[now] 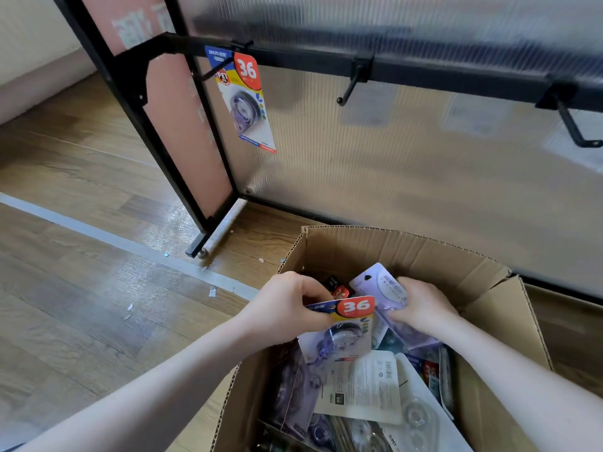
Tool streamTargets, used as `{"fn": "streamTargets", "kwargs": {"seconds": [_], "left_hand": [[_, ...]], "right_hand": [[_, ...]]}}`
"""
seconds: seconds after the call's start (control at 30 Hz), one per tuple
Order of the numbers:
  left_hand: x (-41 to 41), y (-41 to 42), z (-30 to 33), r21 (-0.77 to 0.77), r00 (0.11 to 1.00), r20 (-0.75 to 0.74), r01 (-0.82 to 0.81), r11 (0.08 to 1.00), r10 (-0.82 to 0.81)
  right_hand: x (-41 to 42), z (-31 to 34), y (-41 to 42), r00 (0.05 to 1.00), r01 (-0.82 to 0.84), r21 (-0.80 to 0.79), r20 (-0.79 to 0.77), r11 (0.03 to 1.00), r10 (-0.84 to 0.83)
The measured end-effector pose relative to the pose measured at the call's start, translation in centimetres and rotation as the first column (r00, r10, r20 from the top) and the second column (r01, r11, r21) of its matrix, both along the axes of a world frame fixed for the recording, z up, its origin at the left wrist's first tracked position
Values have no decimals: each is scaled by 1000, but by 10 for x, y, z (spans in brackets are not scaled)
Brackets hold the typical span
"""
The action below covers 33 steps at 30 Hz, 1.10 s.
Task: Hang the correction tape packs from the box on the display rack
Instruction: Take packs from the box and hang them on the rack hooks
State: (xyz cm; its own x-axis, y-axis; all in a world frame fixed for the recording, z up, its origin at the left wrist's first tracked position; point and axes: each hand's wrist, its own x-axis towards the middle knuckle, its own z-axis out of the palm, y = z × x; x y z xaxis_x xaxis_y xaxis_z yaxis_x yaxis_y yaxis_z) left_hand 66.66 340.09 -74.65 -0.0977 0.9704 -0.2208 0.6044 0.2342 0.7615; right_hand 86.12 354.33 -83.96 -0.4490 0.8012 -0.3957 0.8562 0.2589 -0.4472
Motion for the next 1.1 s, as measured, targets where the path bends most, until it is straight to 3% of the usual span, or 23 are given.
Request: {"fn": "streamTargets", "kwargs": {"seconds": [0.13, 0.37, 0.6, 0.9, 1.1], "left_hand": [[0, 3, 10, 43, 984, 153, -100, 994, 92], [-5, 12, 47, 124, 882, 421, -288, 949, 212], [-8, 15, 77, 216, 846, 456, -407, 887, 277], [-19, 14, 121, 268, 779, 556, -497, 825, 289], [-50, 19, 129, 309, 755, 609, -510, 803, 245]], "right_hand": [[3, 27, 2, 994, 66, 0, -83, 998, -65], [5, 70, 3, 876, 212, -22, -439, 977, -200], [-7, 110, 5, 730, 227, -6, -661, 974, -174], [-36, 153, 6, 556, 219, -31, -817, 975, -151], [-56, 159, -4, 603, 131, 12, -794, 991, -70]]}}
